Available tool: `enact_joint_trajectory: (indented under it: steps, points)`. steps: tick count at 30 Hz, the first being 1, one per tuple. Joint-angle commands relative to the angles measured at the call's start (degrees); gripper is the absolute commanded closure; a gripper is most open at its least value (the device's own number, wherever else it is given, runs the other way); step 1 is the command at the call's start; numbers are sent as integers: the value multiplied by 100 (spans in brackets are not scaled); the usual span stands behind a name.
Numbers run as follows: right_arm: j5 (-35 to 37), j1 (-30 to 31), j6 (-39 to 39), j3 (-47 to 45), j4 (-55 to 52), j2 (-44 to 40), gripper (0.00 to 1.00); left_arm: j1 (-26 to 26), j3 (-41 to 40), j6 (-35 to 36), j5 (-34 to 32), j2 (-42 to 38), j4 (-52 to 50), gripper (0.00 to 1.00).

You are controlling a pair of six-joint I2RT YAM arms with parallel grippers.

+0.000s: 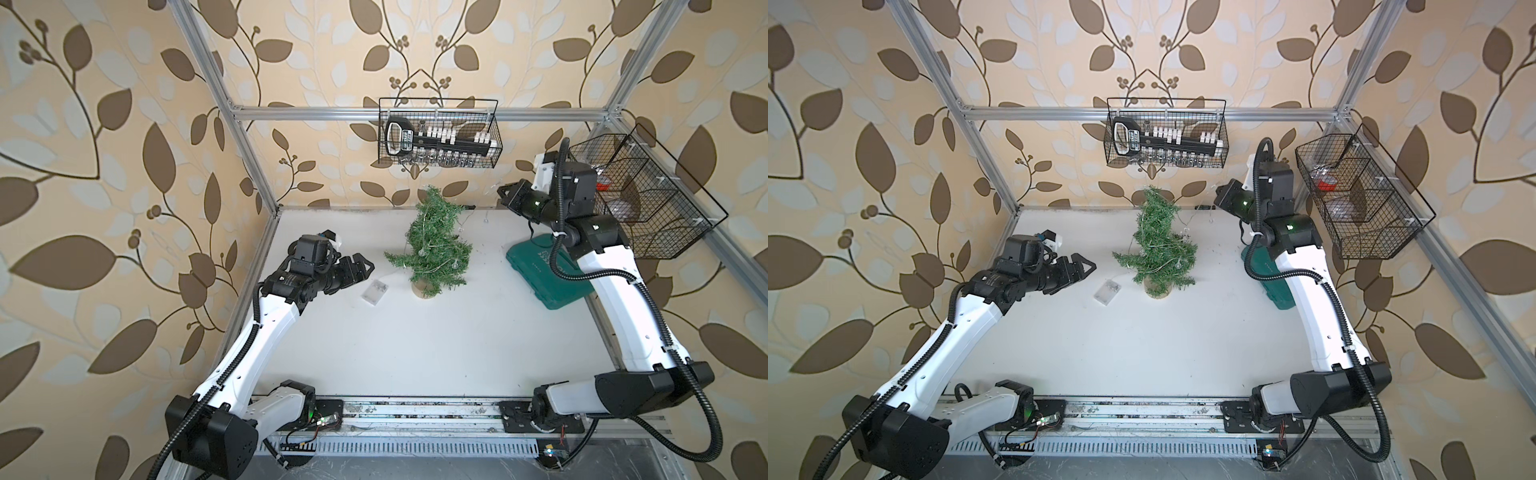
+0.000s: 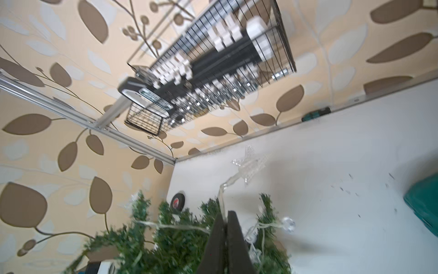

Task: Remove string lights from the small christmas tree
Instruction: Remove the light string from the Christmas tree.

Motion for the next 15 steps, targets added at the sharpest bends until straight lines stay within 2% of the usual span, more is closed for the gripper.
enact_joint_trajectory:
  steps: [1,5,9,15]
  points:
    - [-93,179,107,773,235,507,100,-27,550,37,-299,30,-20,9]
    - [-41,572,167,1956,243,1355,100,-26,985,-92,-194,212,556,6]
    - [-104,1029,245,2922,522,2094,100,-26,1749,136,206,773,998,3]
    - [-537,1442,391,3330,1435,2570,100,-26,2762,521,874,1604,1873,2]
